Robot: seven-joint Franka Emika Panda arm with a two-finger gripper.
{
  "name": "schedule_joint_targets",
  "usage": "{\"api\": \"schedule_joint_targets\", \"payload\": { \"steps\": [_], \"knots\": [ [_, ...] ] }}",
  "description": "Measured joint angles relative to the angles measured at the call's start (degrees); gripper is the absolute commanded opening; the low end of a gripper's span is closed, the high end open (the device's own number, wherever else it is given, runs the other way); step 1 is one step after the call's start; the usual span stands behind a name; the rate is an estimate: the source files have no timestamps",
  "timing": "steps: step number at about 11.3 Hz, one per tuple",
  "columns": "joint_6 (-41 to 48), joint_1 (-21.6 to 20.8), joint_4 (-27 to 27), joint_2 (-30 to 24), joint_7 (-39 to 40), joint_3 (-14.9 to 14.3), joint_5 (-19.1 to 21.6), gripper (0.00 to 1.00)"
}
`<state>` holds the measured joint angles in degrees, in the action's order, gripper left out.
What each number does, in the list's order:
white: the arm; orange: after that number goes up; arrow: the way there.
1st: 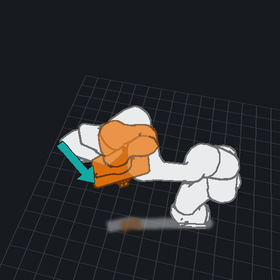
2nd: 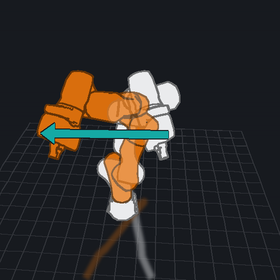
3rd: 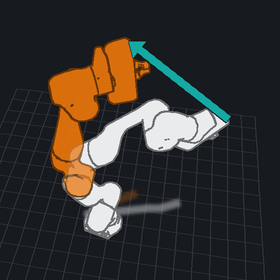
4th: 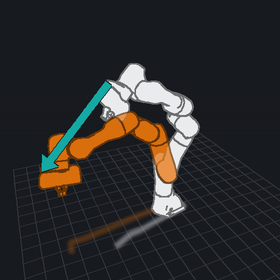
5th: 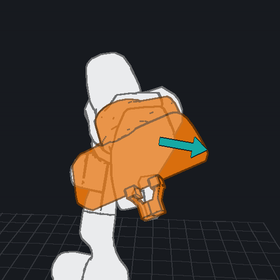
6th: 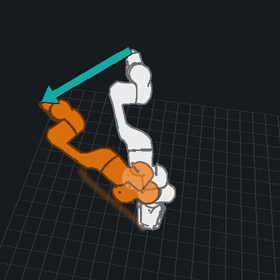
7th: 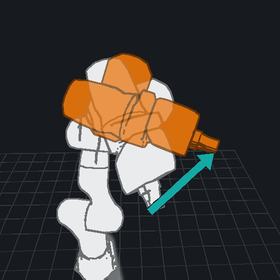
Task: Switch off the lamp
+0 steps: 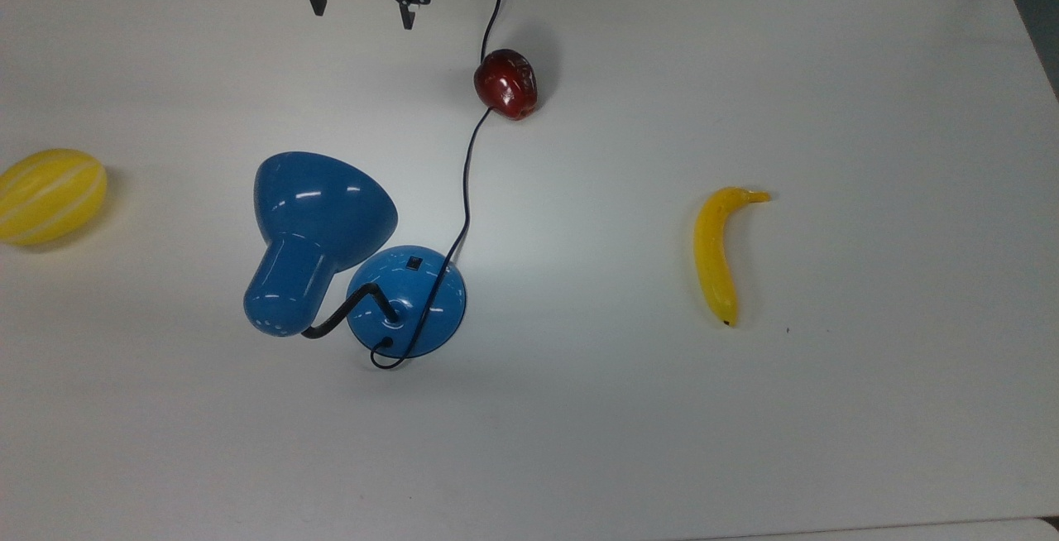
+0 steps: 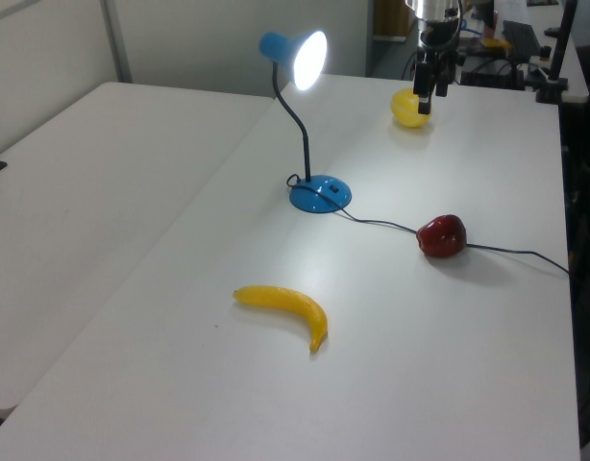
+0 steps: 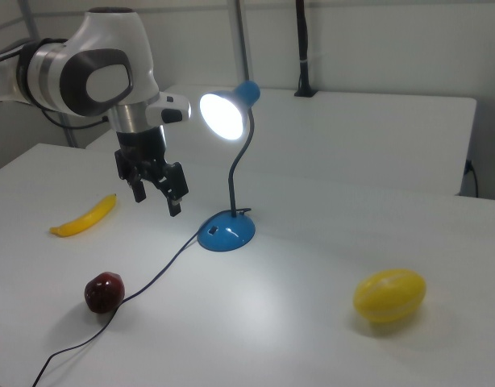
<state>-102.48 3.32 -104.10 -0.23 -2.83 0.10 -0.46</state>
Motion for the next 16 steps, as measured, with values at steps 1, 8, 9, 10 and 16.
{"api": "schedule_joint_targets", "payload": {
  "steps": [1,8,9,10,16],
  "knots": [
    [0.0,0.0,0.0,0.0,0.0,0.0,0.0,1.0],
    [-1.6,0.2,0.3,0.0,0.0,-1.0,0.0,0.85],
    [-1.9,0.2,0.3,0.0,0.0,-1.3,0.0,0.7],
    [-1.9,0.2,0.3,0.0,0.0,-1.3,0.0,0.39],
    [-2.7,0.2,0.3,0.0,0.1,-1.3,0.5,0.0]
  ]
}}
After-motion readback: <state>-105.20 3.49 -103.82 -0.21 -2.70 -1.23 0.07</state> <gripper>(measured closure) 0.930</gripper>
